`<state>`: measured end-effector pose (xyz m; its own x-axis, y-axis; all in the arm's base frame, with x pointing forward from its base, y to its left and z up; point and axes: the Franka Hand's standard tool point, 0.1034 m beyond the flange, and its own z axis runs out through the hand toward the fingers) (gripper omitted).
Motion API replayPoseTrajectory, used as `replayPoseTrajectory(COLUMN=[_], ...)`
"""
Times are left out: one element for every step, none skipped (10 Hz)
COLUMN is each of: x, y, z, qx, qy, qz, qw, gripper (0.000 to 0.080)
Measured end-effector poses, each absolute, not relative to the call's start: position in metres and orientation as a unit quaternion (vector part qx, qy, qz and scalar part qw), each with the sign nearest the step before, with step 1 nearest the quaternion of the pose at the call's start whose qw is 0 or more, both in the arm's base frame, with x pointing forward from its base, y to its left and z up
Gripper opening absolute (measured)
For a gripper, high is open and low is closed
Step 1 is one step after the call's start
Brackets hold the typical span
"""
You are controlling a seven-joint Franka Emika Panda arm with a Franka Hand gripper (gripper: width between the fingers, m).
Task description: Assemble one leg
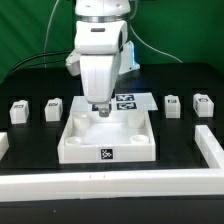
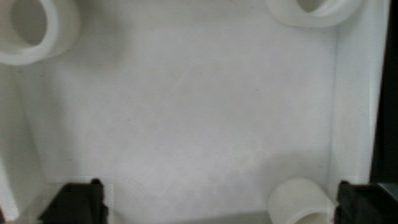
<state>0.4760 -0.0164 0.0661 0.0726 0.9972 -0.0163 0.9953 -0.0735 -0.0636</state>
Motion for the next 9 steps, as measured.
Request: replayPoseTrajectory(x=[0.465, 0.453, 0.447, 0.438, 0.432, 0.430, 0.425, 0.421, 0.417], y=[-0.018, -0.019, -0.020, -0.023, -0.025, -0.023, -0.020, -0.017, -0.017], z=[0.067, 0.068, 0.067, 0.062, 0.056, 0.050, 0.041, 0.034, 0.029], qx=[-0.716, -0.709, -0.708, -0.709, -0.712, -0.718, -0.720, -0.721, -0.721], qy=[-0.697, -0.704, -0.706, -0.703, -0.700, -0.694, -0.691, -0.689, -0.688], qz=[0.028, 0.029, 0.032, 0.037, 0.042, 0.045, 0.051, 0.056, 0.059], qw=[0.016, 0.018, 0.020, 0.026, 0.033, 0.037, 0.045, 0.051, 0.056], gripper=[0.0650, 0.0650, 0.0650, 0.0650, 0.0650, 0.0650, 0.0650, 0.0650, 0.0650])
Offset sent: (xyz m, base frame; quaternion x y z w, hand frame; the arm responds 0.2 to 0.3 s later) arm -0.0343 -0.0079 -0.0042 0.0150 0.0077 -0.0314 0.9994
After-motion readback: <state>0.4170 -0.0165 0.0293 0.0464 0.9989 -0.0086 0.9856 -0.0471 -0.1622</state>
